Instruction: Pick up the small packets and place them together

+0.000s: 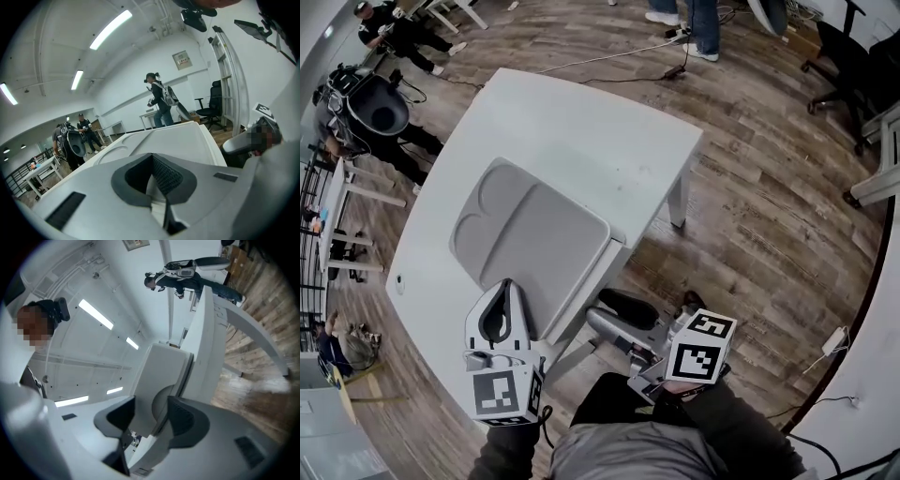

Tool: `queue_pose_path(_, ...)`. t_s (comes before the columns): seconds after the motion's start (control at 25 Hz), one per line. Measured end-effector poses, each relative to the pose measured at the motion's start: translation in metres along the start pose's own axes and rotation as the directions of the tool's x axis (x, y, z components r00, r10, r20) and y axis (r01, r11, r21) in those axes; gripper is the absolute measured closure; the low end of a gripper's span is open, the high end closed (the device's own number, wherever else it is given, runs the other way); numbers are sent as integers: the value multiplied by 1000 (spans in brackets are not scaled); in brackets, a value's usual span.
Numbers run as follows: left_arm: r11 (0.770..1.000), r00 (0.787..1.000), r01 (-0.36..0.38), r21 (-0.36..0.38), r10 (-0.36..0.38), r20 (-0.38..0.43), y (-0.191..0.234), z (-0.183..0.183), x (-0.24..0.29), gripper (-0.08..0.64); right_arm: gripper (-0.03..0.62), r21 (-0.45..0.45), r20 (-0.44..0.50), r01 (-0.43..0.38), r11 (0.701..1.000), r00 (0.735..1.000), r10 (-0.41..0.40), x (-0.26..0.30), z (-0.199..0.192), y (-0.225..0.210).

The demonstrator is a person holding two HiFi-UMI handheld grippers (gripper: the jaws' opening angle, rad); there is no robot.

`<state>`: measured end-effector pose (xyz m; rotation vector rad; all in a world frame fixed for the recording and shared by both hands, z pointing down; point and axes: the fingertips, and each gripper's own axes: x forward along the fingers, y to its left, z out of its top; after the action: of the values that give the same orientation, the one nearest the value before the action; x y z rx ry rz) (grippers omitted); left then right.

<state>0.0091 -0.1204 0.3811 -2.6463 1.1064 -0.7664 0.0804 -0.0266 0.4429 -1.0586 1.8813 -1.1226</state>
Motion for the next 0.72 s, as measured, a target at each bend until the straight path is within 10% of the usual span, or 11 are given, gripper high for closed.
queue_pose_path(0.08, 1000, 1000, 10, 3, -10, -8, -1, -1, -1, 560, 330, 39, 3, 49, 998, 999, -49, -1, 0, -1)
queue_pose_path(0.32, 999, 999, 34, -8, -34, -9, -1, -2, -1, 560, 288, 196, 69, 87, 977, 992, -102, 5, 16, -7)
queue_pose_path(0.72, 999, 999, 34, -8, -34, -12, -1, 0, -2, 560, 370, 270, 105, 55, 961, 991, -86, 9, 21, -3)
